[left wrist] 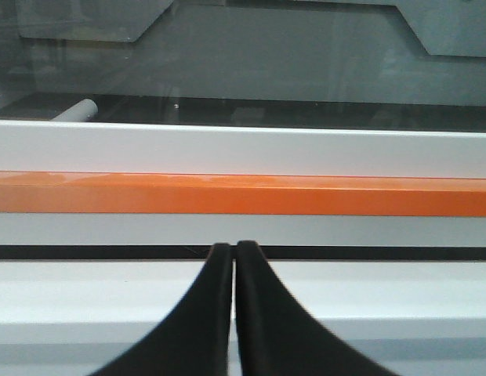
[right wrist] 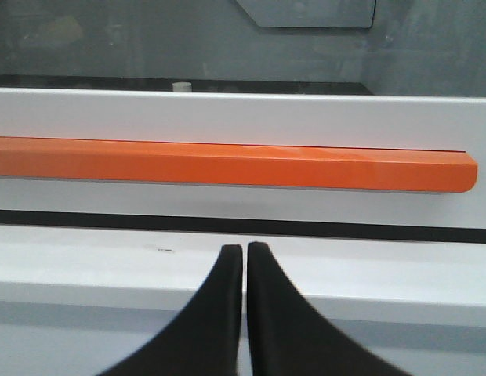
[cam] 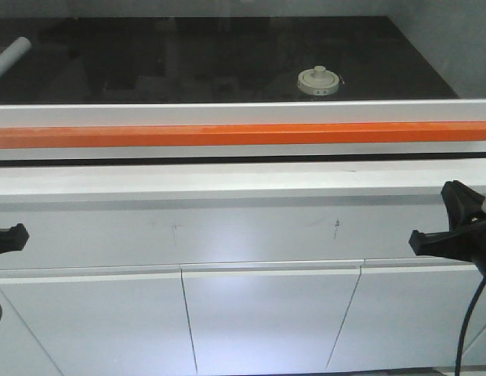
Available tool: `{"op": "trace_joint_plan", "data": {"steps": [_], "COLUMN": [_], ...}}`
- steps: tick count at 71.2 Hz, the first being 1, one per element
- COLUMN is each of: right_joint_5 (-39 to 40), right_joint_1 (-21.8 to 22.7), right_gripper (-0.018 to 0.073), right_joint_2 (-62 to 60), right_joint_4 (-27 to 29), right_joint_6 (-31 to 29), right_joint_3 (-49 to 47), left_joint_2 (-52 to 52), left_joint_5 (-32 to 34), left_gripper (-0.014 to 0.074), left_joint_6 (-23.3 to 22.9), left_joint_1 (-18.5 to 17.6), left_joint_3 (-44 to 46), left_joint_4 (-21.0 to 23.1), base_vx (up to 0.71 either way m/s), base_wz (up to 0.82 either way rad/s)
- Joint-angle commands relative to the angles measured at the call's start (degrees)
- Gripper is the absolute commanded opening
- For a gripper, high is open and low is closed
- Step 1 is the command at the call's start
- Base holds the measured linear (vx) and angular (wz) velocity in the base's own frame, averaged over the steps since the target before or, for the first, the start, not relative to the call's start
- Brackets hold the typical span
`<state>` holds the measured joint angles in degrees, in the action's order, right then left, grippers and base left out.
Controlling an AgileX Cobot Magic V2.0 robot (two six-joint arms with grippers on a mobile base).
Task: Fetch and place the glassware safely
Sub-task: 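Move both grippers under the orange handle of the glass sash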
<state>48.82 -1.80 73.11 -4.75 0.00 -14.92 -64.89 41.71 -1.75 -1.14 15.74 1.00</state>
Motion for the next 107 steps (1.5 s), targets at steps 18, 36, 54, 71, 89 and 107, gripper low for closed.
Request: {"op": "trace_joint_plan", "data": {"steps": [18,36,54,71,89,107], "right_joint_5": [5.94,5.55,5.59,6.95,10.01,9.82], "right_joint_1": [-0.04,-0.04,-0.04,-0.04,-0.04,0.27], "right_gripper": [-0.0001,-0.0001,-0.0001,-0.0001,-0.0001,-0.0001], "right_joint_2": [7.48,12.32,17.44,21.19,24.97,26.69], "right_joint_4": [-0.03,-0.08,-0.25,-0.25,-0.25,-0.25], "right_joint_6": [0.00,0.00,-0.32,-0.32,-0.32,0.00], "right_joint_3": [-9.91,-14.11,-18.25,-19.50,-19.83,-23.28], "left_joint_2": [-6.23,-12.39,-17.90,-22.57,-27.35,-29.87], "left_joint_5": [2.38,2.40,4.04,9.32,17.10,19.82], "left_gripper": [-0.0007,-0.0007,-0.0007,-0.0007,-0.0007,-0.0007], "left_joint_6": [1.18,1.18,2.50,2.55,2.55,2.55], "left_joint_1": [-0.36,-0.36,-0.36,-0.36,-0.36,-0.36], "left_joint_3": [8.09,11.69,15.53,16.35,16.40,16.40], "left_joint_4": [-1.00,-1.37,-1.37,-1.32,-1.00,-1.00], "base_vx": [0.00,0.00,0.00,0.00,0.00,0.00], "base_wz": [0.00,0.00,0.00,0.00,0.00,0.00]}}
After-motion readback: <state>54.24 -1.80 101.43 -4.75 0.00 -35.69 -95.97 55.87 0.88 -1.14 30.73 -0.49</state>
